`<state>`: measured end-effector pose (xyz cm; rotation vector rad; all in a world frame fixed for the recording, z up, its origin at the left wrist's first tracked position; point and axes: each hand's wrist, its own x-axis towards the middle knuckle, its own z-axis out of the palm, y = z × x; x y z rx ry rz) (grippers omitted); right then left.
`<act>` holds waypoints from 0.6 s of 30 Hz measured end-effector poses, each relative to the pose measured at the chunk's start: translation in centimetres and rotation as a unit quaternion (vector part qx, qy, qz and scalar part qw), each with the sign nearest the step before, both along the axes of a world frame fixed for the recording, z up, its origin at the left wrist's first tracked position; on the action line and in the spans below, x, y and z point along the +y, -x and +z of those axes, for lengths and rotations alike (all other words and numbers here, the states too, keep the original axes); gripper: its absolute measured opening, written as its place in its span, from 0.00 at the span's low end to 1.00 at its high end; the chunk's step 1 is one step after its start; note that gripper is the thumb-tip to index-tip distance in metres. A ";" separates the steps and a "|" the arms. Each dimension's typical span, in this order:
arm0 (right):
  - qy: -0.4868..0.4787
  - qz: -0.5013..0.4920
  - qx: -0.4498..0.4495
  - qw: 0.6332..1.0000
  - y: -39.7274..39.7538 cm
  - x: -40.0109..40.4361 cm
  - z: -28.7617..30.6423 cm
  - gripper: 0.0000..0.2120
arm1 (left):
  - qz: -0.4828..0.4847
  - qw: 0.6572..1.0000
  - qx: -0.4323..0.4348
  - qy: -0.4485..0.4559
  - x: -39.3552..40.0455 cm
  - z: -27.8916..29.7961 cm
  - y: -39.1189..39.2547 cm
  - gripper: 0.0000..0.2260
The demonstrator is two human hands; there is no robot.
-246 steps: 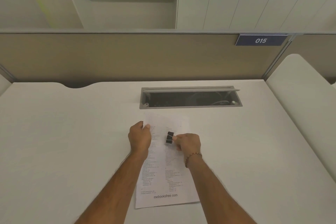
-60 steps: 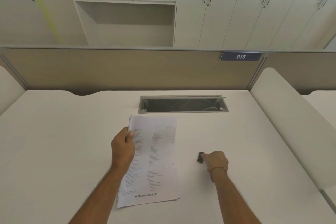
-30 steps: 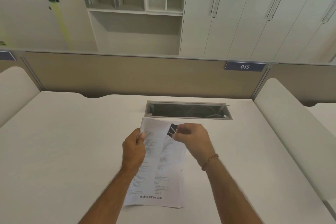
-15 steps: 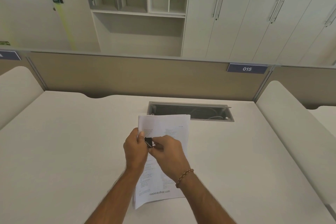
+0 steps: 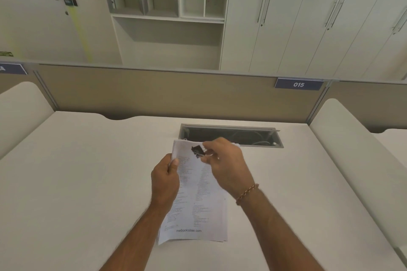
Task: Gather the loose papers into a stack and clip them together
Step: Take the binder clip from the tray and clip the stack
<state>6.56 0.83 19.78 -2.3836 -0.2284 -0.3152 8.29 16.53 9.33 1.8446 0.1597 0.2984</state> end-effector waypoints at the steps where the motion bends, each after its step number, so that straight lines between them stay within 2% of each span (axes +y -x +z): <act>1: 0.023 0.004 -0.023 0.999 -0.4 -0.5 0.7 0.15 | -0.001 1.000 -0.004 -0.003 -0.1 0.0 0.1 0.11; 4: 0.100 0.028 -0.048 0.993 -1.5 -1.4 2.3 0.16 | -0.010 1.000 -0.005 -0.014 -0.4 0.2 0.2 0.12; 11: 0.193 0.087 -0.096 0.973 -2.5 -1.3 4.2 0.11 | -0.041 0.999 -0.027 -0.021 -1.4 0.9 0.4 0.08; 18: 0.270 0.121 -0.077 0.952 -2.9 -1.3 5.5 0.10 | -0.060 0.998 -0.030 -0.022 -1.9 1.4 0.7 0.08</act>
